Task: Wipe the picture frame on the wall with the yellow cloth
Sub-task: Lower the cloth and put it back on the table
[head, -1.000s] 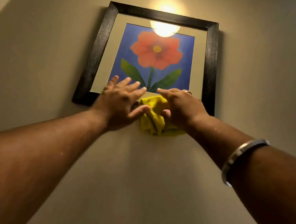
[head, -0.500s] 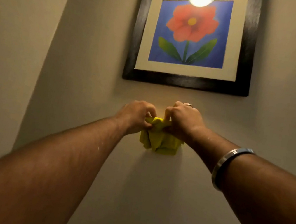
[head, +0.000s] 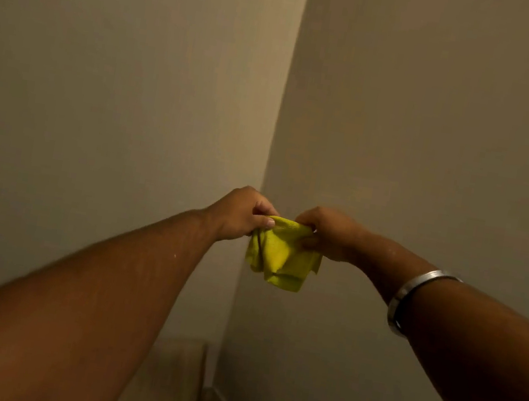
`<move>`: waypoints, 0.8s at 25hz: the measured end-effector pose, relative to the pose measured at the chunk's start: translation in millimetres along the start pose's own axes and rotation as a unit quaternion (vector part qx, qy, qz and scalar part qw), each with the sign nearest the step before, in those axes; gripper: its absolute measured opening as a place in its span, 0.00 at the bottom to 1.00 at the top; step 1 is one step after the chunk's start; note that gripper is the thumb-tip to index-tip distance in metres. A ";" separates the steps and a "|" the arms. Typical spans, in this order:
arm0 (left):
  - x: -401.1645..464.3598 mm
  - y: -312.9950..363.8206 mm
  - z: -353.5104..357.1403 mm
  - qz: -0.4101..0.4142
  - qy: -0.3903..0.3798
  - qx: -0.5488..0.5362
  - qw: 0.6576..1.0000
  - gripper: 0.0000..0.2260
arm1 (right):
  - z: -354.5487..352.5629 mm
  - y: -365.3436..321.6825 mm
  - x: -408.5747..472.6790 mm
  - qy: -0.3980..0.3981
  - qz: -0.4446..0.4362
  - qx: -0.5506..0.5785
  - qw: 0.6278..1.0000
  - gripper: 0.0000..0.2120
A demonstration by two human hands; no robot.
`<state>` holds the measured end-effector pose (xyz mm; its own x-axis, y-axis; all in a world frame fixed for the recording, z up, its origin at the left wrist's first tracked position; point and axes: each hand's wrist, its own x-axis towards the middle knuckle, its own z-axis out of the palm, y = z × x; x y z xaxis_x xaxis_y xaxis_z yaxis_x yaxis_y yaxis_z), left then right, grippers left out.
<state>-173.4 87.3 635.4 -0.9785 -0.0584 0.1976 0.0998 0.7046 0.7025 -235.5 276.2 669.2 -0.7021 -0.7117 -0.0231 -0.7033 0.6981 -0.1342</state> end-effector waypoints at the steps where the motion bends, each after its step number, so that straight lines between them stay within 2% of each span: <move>1: -14.5 -51.1 12.3 -0.035 0.002 0.000 0.999 0.09 | 45.5 -14.3 25.0 -0.051 -0.012 0.035 0.998 0.10; 4: -71.2 -174.7 66.3 -0.157 0.011 -0.047 0.986 0.10 | 177.4 -44.2 72.1 -0.130 -0.031 0.115 0.984 0.10; 7: -147.5 -288.0 141.8 -0.296 0.014 -0.141 0.945 0.20 | 340.9 -65.2 93.1 -0.214 -0.032 0.177 0.960 0.14; 10: -233.9 -373.5 235.7 -0.397 -0.043 -0.140 0.906 0.24 | 514.7 -81.0 71.0 -0.332 -0.022 0.185 0.924 0.19; 12: -285.6 -411.0 294.4 -0.477 -0.087 -0.150 0.861 0.25 | 610.1 -86.3 41.2 -0.402 -0.009 0.164 0.901 0.22; 13: -306.8 -429.5 320.1 -0.494 -0.097 -0.146 0.852 0.25 | 648.8 -87.4 27.4 -0.423 0.000 0.163 0.891 0.24; 15: -328.7 -461.5 354.3 -0.513 -0.078 -0.115 0.847 0.21 | 699.0 -87.0 11.2 -0.404 0.013 0.180 0.897 0.24; 17: -333.5 -475.7 365.6 -0.515 -0.079 -0.069 0.851 0.16 | 725.2 -89.5 -2.2 -0.332 -0.039 0.153 0.930 0.20; 18: -332.8 -476.9 362.4 -0.511 -0.118 -0.048 0.850 0.18 | 725.8 -89.2 -6.6 -0.307 -0.082 0.120 0.941 0.19; 20: -327.4 -466.5 342.3 -0.496 -0.260 0.020 0.828 0.21 | 700.8 -90.4 -7.6 -0.351 -0.194 -0.009 0.916 0.22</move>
<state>38.8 19.8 9.0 -0.5225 -0.3166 -0.7917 -0.7950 0.5164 0.3182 -88.4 163.9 -12.8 -0.1586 -0.7767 -0.6096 -0.8905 0.3792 -0.2514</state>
